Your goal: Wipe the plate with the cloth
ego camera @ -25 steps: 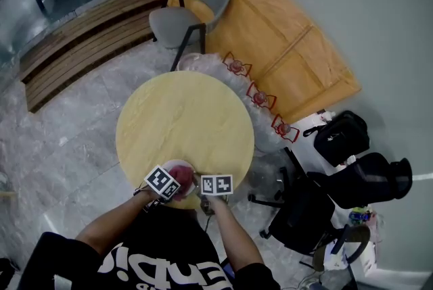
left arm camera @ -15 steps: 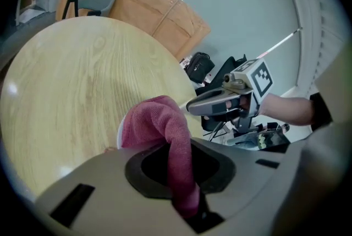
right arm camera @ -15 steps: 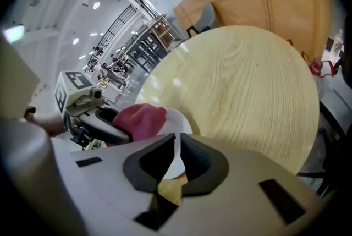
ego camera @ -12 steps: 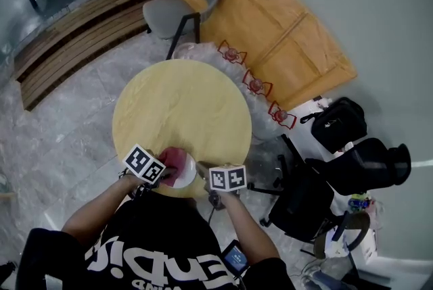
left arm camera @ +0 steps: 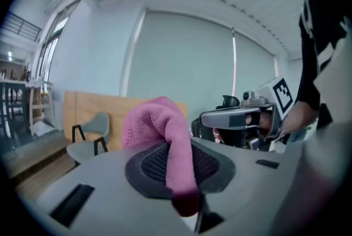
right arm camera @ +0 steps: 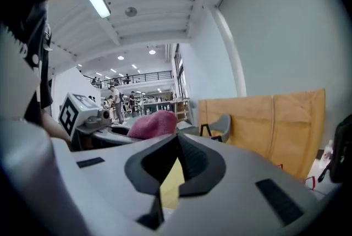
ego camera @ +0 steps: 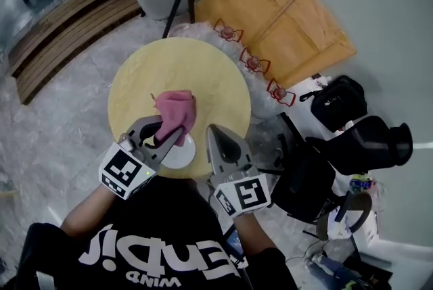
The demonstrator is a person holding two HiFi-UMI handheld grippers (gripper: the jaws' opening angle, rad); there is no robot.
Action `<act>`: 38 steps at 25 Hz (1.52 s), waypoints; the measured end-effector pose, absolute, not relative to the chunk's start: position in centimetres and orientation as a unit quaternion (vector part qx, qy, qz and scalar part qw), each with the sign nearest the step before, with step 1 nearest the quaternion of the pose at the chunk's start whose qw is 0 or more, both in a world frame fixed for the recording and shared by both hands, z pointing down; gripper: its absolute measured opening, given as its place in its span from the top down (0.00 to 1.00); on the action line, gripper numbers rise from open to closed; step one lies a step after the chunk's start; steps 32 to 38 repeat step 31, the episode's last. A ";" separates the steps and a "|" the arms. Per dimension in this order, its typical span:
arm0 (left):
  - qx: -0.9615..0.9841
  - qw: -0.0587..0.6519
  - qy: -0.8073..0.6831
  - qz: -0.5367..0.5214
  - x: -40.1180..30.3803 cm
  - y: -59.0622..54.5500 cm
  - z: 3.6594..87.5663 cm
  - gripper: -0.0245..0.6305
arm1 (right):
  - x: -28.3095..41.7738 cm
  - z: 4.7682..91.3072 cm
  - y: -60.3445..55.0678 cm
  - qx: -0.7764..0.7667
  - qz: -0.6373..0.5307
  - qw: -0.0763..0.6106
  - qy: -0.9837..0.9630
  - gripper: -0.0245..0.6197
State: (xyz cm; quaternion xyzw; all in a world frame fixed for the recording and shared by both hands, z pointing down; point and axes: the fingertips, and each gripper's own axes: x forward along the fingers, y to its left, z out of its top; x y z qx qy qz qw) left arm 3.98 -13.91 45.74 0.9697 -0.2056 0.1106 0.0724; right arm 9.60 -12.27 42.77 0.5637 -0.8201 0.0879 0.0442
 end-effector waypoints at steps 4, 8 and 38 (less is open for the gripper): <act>0.970 0.057 -0.227 0.069 3.8 -12.9 43.6 0.86 | 9.8 40.6 -11.3 0.579 0.049 0.020 -0.814 0.93; 0.970 0.062 -0.224 0.068 4.3 -12.5 43.8 0.86 | 10.0 40.4 -11.2 0.574 0.045 0.010 -0.818 0.93; 0.968 0.062 -0.235 0.061 4.4 -12.7 42.5 0.86 | 9.6 38.2 -10.9 0.564 0.013 0.004 -0.825 0.93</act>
